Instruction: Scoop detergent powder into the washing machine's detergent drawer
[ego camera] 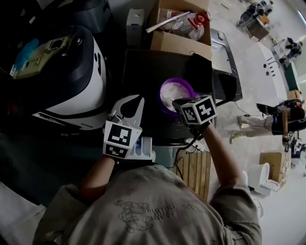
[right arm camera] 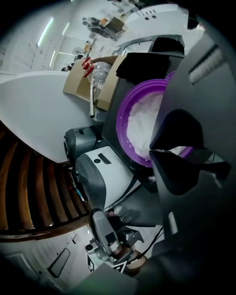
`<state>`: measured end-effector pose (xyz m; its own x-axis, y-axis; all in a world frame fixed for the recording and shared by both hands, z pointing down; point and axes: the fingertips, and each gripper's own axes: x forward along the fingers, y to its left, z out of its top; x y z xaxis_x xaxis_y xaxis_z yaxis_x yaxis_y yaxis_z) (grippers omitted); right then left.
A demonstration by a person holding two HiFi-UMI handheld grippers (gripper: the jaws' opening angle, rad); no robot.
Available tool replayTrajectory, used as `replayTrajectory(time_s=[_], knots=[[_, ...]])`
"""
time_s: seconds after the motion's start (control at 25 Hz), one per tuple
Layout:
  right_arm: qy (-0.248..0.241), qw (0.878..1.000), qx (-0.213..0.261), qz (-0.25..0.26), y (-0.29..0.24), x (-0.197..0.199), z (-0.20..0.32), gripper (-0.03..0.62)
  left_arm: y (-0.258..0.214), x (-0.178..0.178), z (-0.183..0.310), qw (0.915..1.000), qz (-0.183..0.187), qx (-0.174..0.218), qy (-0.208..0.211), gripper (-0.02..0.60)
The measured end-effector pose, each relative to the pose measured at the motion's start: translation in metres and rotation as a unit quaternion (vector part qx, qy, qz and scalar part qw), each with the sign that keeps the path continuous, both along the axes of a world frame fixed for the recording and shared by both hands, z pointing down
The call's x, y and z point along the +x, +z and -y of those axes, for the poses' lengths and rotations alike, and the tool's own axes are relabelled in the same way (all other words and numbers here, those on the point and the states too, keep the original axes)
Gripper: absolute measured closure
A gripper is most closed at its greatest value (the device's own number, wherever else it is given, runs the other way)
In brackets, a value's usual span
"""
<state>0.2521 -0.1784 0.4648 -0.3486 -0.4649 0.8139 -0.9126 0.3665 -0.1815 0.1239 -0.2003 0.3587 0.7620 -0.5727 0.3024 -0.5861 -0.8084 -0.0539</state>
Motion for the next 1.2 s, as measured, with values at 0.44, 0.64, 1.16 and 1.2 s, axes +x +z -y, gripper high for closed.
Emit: replayTrajectory(time_s=[0.44,0.64,1.16,1.2], knots=[[0.072,0.985,-0.055,0.143,-0.002,-0.009,0.001,0.557,0.009,-0.009,0.002,1.0000,0.004,-0.006,0.001,0.581],[0.139,0.970,-0.054,0.193,-0.006,0.002,0.000,0.557,0.011,-0.007,0.001,0.9999,0.008,-0.010,0.005,0.581],[0.305,0.865,-0.011,0.399,-0.016,0.036,-0.004,0.557,0.009,0.002,-0.006,0.9997,0.009,-0.012,0.018,0.581],[0.313,0.854,-0.007,0.415,-0.017,0.038,-0.005,0.557,0.009,0.002,-0.007,0.9997,0.010,-0.012,0.018,0.581]])
